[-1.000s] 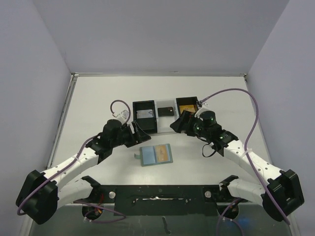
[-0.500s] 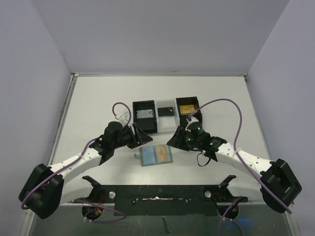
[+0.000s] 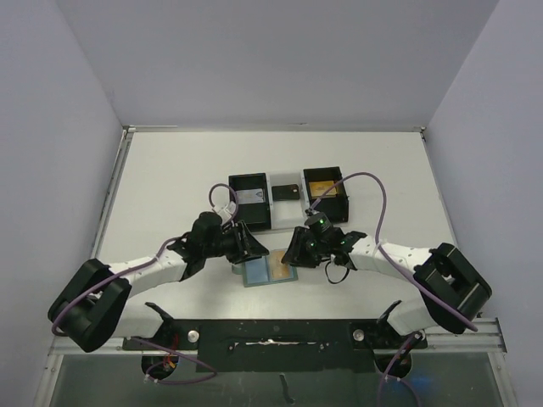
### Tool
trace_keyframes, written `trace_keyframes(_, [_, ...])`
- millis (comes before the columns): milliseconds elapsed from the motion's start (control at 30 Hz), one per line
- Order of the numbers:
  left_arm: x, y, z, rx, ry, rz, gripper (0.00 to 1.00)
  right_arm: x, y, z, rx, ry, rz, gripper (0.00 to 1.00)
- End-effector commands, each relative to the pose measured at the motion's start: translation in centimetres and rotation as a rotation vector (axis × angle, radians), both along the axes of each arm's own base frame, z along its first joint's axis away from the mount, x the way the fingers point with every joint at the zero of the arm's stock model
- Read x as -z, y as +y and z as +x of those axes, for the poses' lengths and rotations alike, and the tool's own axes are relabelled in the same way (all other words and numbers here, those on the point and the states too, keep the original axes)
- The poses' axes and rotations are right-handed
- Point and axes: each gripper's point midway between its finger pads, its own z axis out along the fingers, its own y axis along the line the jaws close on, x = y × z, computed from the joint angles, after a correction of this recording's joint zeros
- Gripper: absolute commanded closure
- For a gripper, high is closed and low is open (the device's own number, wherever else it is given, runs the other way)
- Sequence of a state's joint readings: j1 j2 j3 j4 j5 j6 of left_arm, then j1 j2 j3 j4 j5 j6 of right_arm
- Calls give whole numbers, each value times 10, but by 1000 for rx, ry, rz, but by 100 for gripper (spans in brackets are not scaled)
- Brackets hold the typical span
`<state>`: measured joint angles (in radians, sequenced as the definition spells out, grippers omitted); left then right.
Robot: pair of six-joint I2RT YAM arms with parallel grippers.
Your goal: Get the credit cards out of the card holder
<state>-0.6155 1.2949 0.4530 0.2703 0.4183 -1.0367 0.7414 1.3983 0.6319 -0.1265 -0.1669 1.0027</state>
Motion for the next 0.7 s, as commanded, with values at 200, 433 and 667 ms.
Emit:
trace_keyframes(200, [1,-15,1,57,-24,-20,62,7,13,12,-18,7,-35,67])
trace_keyframes(433, [22,-21,-6,75,22,-6,69,18,9,6,-26,47,-62,70])
trace_keyframes(667, [55,0,-12,-33,105,69,72,25,11,3,-51,78,-65,72])
